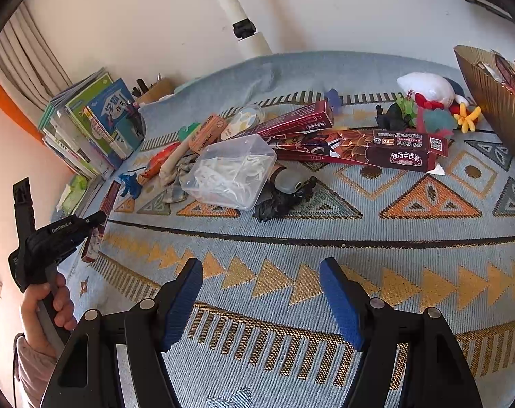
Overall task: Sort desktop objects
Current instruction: 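Grasp the red plush keychain with the right gripper while the left holds the box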
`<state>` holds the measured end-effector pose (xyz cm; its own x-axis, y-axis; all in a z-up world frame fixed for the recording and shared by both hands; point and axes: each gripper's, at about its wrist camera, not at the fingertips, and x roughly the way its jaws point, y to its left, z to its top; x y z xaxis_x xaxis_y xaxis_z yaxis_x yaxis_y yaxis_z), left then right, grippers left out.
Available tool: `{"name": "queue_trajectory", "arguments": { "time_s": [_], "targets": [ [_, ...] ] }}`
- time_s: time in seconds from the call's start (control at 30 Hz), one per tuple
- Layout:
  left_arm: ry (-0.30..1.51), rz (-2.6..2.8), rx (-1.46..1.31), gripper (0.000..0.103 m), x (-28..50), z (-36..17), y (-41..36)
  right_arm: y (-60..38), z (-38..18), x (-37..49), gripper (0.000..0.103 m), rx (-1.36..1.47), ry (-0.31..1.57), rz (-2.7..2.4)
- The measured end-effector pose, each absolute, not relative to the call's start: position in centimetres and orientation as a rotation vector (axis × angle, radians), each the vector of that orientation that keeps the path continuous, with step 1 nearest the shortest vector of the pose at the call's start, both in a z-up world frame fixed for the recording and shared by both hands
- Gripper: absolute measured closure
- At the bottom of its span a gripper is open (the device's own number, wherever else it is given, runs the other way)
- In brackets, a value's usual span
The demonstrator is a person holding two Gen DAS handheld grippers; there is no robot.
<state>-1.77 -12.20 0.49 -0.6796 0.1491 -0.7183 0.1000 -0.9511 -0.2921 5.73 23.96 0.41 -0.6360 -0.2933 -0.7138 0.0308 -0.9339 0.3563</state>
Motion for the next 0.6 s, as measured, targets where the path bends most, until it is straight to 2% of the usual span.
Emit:
{"name": "queue_trajectory", "arguments": {
  "time_s": [0.07, 0.13, 0.37, 0.5, 0.6],
  "targets": [
    [-0.546, 2.787, -1.217, 0.088, -0.8, 0.1, -12.7, 22.9, 1.2, 5.4, 0.033, 1.236, -0.430, -2.613],
    [-0.519, 2.814, -1.208, 0.088, -0.4, -0.4, -12.8, 21.2, 2.7, 4.5, 0.033, 1.208, -0.422, -2.533],
    [-0.676, 2.790, -1.217, 0.088, -0.9, -1.5, -14.6, 12.8, 7.4, -4.5, 0.033, 1.160, -0.571, -2.290],
    [-0.684, 2.790, -1.213, 0.088, -0.7, -1.5, -14.7, 8.7, 5.7, -11.0, 0.034, 1.300, -0.693, -2.175],
    [-0.695, 2.786, -1.208, 0.088, -0.7, -1.5, -14.8, 7.5, 2.5, -14.1, 0.043, 1.488, -0.782, -2.178]
  ]
}}
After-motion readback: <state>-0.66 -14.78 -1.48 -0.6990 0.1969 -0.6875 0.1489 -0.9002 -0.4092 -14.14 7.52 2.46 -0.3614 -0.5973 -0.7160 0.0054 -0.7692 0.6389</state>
